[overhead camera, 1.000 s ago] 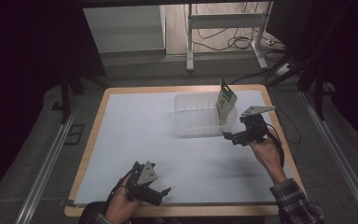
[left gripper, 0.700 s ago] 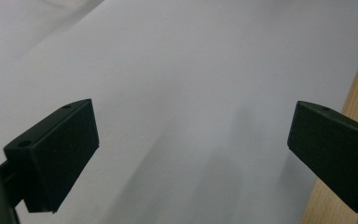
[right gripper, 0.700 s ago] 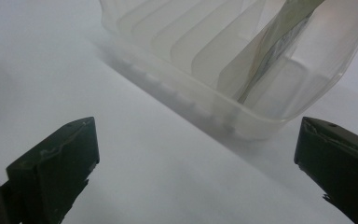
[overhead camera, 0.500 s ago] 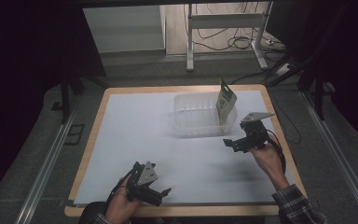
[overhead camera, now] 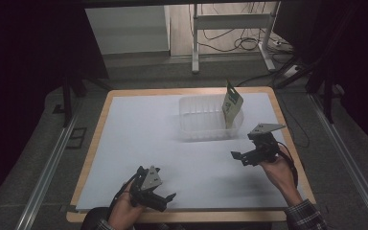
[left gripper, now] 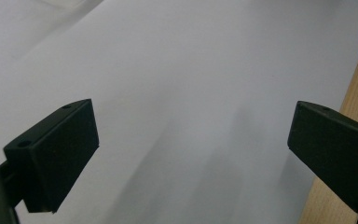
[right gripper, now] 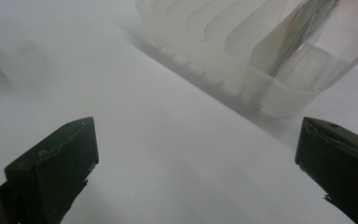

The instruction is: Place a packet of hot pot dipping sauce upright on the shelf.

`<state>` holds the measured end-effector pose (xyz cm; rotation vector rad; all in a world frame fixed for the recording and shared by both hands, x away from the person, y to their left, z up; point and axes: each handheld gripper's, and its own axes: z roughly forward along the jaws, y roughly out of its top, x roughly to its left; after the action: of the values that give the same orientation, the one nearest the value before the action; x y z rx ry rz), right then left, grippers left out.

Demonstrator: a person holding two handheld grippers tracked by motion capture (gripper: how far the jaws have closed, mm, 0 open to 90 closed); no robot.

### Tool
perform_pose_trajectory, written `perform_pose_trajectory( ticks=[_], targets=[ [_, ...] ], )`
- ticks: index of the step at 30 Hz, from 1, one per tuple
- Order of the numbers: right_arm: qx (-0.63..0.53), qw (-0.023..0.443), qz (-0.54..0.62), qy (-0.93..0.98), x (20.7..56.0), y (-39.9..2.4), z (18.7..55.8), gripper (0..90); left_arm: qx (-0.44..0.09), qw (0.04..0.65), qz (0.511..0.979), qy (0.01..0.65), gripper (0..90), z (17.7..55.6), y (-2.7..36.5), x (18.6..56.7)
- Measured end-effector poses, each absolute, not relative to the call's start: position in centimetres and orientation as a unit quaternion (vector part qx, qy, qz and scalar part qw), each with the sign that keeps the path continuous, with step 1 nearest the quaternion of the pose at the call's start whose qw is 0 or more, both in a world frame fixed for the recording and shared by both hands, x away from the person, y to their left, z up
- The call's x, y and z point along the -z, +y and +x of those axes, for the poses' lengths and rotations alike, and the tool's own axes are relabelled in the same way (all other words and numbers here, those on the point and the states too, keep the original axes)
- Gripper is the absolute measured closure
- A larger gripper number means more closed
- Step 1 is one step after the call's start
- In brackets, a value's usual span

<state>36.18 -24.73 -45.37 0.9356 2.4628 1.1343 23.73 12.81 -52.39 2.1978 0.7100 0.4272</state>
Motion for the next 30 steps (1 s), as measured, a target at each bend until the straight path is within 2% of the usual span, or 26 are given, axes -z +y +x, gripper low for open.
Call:
perform_pose_trajectory(
  ticks=[30],
  targets=[
    [-0.392, 0.152, 0.33, 0.846, 46.8, -27.9, 31.9, 0.0, -0.165, 0.387, 0.863, 0.278, 1.5, 23.8, 12.8, 52.5]
  ],
)
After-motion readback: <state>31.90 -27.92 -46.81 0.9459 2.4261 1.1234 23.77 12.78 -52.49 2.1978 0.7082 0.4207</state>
